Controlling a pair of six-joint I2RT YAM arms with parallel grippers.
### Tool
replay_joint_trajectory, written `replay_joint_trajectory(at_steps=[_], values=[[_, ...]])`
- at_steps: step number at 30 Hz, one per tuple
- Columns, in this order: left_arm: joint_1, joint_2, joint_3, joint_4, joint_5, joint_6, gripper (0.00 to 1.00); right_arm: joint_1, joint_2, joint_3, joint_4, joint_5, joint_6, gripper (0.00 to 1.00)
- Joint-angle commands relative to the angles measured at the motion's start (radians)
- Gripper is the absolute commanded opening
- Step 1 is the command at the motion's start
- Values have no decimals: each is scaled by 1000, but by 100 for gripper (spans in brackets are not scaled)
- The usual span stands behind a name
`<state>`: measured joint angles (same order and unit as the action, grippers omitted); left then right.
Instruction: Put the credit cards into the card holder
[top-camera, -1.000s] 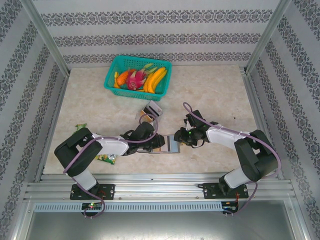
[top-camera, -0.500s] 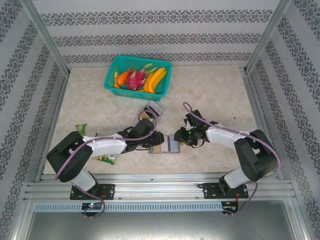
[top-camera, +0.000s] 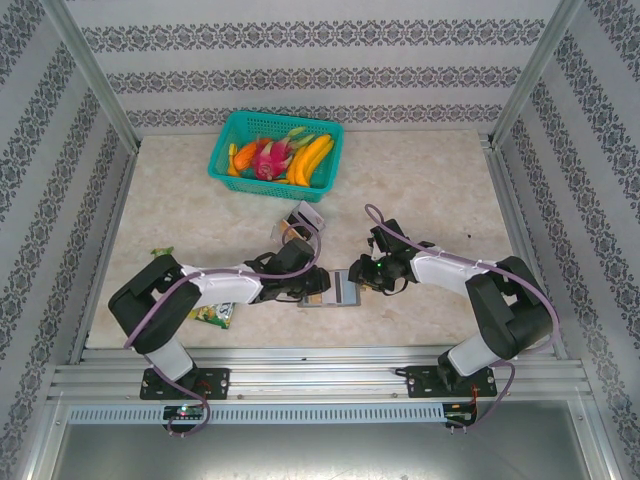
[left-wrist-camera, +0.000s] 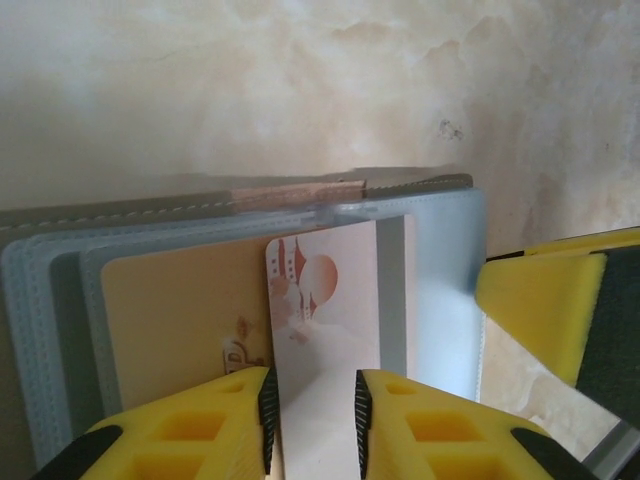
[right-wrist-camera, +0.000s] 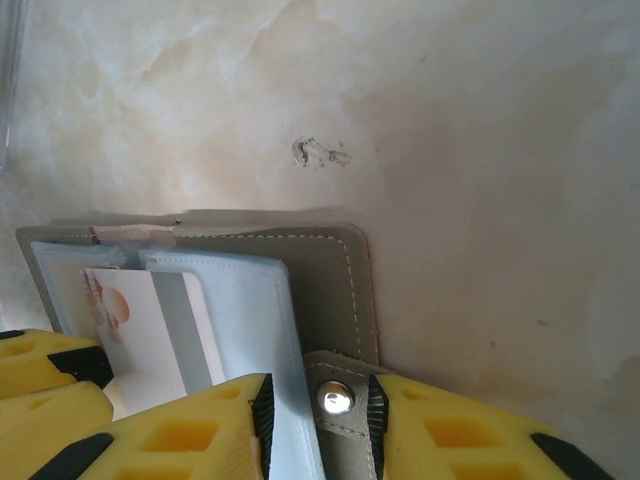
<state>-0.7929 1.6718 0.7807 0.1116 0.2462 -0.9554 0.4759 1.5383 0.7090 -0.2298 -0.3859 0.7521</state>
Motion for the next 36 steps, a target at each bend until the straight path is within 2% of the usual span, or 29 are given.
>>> replay_joint_trajectory(at_steps=[1,15,24,33,36], values=[[-22,30,37,-23,23,21,29,10,29,1,18,-21,-13,32],[-42,105,107,-21,91,40,27,13,43,-9,44,-44,-11,31],[-49,113,106,16,103,43,31,13,45,-8,42,-41,-10,31],[-49,134,123,64,177,64,33,13,39,-10,53,-53,-3,30],[-49,124,127,34,149,62,34,13,27,-12,36,-21,1,30]])
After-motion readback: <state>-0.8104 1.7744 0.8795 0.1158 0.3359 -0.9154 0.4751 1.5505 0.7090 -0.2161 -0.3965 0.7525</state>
